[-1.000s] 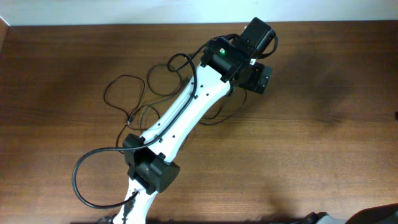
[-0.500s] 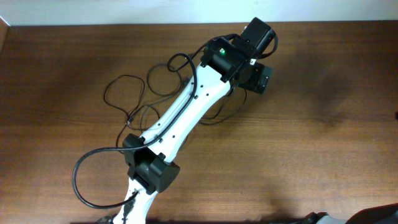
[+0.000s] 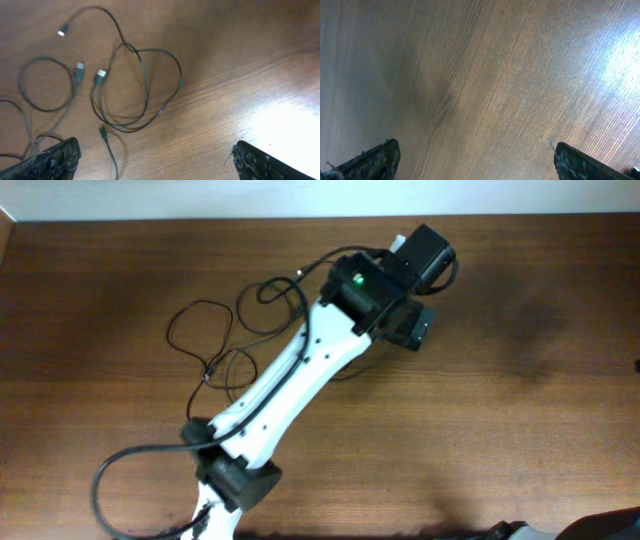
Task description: Untangle cables
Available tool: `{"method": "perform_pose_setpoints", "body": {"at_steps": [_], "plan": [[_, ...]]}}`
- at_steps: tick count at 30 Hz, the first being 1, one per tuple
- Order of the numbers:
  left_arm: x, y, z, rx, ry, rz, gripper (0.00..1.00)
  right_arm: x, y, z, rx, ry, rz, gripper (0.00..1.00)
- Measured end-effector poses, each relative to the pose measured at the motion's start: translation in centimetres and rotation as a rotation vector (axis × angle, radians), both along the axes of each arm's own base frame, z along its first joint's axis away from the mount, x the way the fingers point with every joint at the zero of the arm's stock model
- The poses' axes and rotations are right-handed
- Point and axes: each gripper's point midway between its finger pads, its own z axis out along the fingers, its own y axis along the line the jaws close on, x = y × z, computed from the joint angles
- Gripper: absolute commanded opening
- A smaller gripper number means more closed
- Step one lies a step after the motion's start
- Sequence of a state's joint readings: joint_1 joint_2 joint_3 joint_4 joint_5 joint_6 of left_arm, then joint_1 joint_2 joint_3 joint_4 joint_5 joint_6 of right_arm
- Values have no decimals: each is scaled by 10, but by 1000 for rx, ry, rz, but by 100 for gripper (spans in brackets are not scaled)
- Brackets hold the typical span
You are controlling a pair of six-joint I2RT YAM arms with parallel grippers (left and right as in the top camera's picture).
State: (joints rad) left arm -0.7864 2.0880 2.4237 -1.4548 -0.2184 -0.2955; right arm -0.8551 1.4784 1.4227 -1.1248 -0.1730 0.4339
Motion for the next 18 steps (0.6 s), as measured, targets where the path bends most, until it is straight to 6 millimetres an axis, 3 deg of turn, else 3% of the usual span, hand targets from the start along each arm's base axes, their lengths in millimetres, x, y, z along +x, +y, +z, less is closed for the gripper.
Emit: {"method": "perform_pose_setpoints", "body": {"at_steps": [3, 8, 12, 18], "plan": [[-6, 9, 30, -33, -59, 6, 99, 0, 0, 0, 0, 0, -1, 98], [-6, 12, 31, -25, -68, 12, 99, 0, 0, 0, 0, 0, -1, 98], [-2, 16, 13, 30, -60, 28, 99, 0, 0, 0, 0, 0, 0, 98], [18, -2, -24, 4, -95, 33, 99, 0, 0, 0, 0, 0, 0, 98]]}}
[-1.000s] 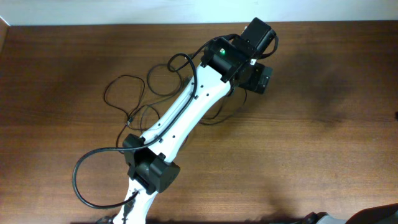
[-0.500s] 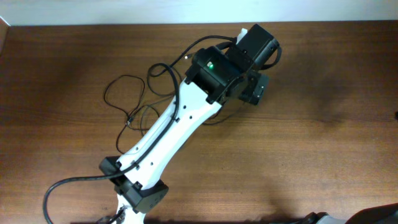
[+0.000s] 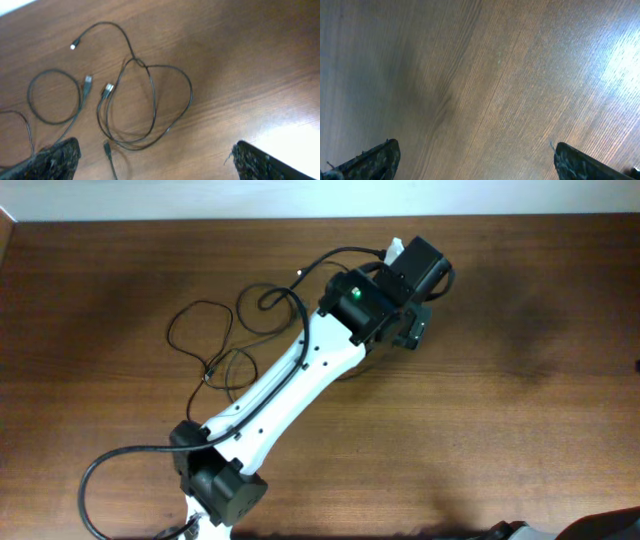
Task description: Untangle cables
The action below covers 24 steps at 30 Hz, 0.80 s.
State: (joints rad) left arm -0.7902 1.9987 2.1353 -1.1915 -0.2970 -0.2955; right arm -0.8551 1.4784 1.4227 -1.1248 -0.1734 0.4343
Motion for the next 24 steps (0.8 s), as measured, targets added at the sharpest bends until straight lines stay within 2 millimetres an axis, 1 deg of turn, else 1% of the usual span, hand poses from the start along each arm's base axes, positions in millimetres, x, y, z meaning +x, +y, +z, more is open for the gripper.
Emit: {"method": "perform_pose_setpoints", "body": {"at_steps": [2, 4, 6, 8, 10, 12, 13, 14, 15, 16, 18, 19, 20, 21, 24], "plan": [[1, -1, -19, 8, 8, 0, 99, 0, 0, 0, 0, 0, 0, 98], [-1, 1, -42, 15, 16, 0, 99, 0, 0, 0, 0, 0, 0, 98], [-6, 5, -58, -6, 0, -2, 99, 0, 0, 0, 0, 0, 0, 98], [-11, 9, -67, -41, -31, -4, 99, 0, 0, 0, 0, 0, 0, 98], [-25, 22, -76, -122, -97, -9, 99, 0, 0, 0, 0, 1, -1, 98], [-41, 49, -90, -198, -138, 2, 99, 0, 0, 0, 0, -1, -1, 98], [-41, 59, -93, -246, -173, 14, 99, 0, 0, 0, 2, 2, 0, 98], [-44, 79, -99, -317, -220, 34, 99, 0, 0, 0, 1, 1, -1, 98], [-45, 91, -101, -369, -259, 46, 99, 0, 0, 0, 2, 2, -1, 98], [-54, 123, -112, -400, -287, 90, 99, 0, 0, 0, 1, 0, -1, 98], [-62, 146, -118, -463, -346, 118, 99, 0, 0, 0, 1, 1, 0, 98], [-70, 160, -119, -496, -390, 136, 99, 0, 0, 0, 0, 1, -1, 98], [-75, 170, -119, -515, -421, 150, 99, 0, 0, 0, 1, 2, -2, 98], [-84, 183, -123, -527, -449, 169, 99, 0, 0, 0, 0, 0, -2, 98], [-100, 206, -136, -544, -498, 209, 99, 0, 0, 0, 1, 0, -3, 98]]}}
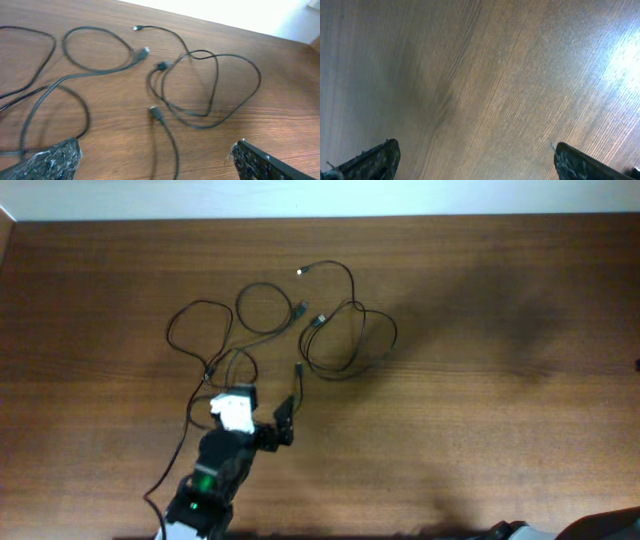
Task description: Untangle cables
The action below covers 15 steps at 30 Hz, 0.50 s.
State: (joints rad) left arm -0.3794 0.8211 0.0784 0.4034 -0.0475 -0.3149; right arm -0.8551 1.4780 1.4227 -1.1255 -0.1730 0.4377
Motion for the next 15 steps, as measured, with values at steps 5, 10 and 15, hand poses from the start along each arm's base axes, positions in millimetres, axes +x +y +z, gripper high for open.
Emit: {"method": "perform_pose_setpoints", "body": {"at_steps": [5, 10, 15], "plan": [[-15, 33, -26, 11, 77, 92, 99, 0, 0, 0, 0, 0, 0, 98], [-29, 46, -36, 20, 125, 125, 99, 0, 0, 0, 0, 0, 0, 98], [-31, 48, 22, -27, -118, 126, 99, 0, 0, 0, 1, 0, 0, 98]]}}
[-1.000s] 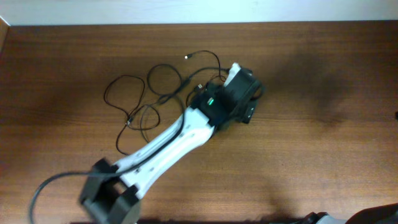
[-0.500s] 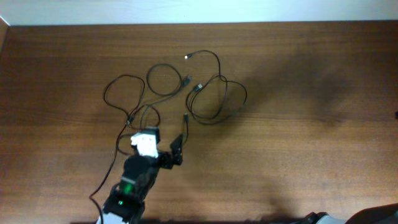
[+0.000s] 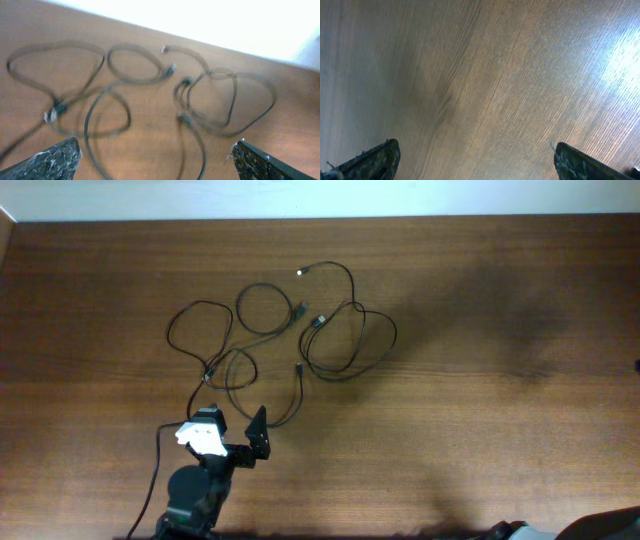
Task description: Untangle cables
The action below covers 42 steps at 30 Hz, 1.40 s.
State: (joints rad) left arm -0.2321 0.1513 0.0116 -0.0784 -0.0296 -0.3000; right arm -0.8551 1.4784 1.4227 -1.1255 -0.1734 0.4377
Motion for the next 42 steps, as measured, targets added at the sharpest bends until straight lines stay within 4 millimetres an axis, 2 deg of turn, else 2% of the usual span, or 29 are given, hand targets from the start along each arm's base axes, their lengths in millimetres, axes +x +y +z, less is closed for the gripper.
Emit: {"method": "perform_pose_setpoints", "body": {"at_steps": [4, 6, 11, 42], "plan": [[-2, 1, 24, 49, -116, -13, 99, 0, 0, 0, -1, 0, 0, 98], [-2, 9, 31, 67, -150, 14, 99, 0, 0, 0, -1, 0, 0, 98], [0, 20, 31, 90, -153, 54, 99, 0, 0, 0, -1, 0, 0, 98], [0, 20, 31, 90, -153, 53, 99, 0, 0, 0, -1, 0, 0, 98]]}}
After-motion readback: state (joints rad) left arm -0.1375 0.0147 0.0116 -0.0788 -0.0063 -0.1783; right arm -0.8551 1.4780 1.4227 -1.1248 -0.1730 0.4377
